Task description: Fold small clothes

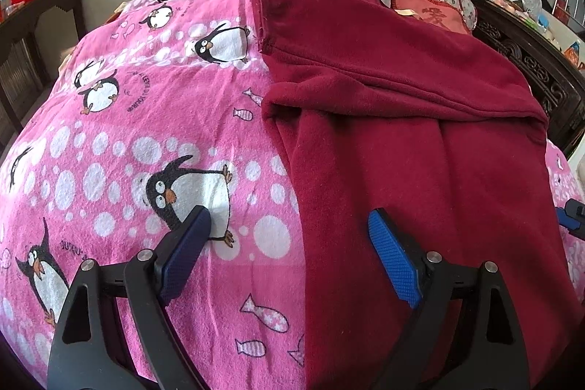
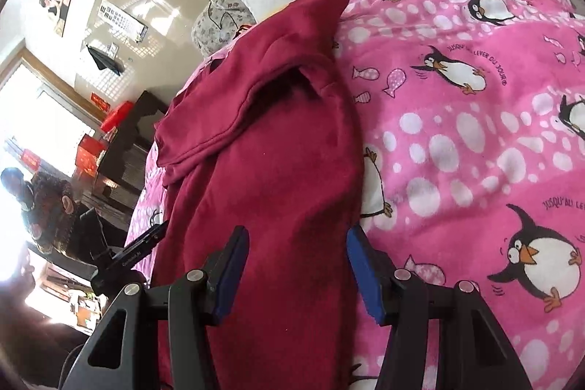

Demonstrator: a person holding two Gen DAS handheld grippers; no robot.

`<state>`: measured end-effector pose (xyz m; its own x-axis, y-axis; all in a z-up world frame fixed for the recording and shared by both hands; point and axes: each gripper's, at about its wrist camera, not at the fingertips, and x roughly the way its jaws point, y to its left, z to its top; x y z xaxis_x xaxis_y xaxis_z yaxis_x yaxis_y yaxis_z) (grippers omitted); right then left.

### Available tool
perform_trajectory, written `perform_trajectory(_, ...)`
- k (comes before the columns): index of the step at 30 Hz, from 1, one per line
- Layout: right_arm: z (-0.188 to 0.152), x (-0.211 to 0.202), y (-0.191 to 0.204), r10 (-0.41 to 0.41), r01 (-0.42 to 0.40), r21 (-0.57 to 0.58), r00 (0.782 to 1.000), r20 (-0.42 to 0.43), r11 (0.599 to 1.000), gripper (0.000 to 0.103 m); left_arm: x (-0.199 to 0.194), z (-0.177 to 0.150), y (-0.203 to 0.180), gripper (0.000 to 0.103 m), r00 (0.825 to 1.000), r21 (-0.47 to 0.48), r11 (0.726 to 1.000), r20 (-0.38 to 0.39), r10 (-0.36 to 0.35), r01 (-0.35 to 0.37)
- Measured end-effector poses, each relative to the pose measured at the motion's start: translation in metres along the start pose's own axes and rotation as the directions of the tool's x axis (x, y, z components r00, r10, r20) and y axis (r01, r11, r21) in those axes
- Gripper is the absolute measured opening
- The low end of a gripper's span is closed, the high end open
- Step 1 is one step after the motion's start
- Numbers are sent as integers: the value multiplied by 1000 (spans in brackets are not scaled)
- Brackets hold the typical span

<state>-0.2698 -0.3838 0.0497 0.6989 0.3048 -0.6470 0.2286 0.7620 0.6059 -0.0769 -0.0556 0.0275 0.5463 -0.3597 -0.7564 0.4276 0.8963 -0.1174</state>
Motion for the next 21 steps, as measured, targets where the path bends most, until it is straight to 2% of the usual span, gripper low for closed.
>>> perform_trajectory(10,1,-10,-1,0,-1,7,1000,20,1000,54,-1,-1,1,88,1000,0,1000,2,0,0)
perform_trajectory(21,-4,-10,-3,-25,25,14,1000,-11,1000,54,-1,0,4,88,1000,-15,1000,7,-21,21)
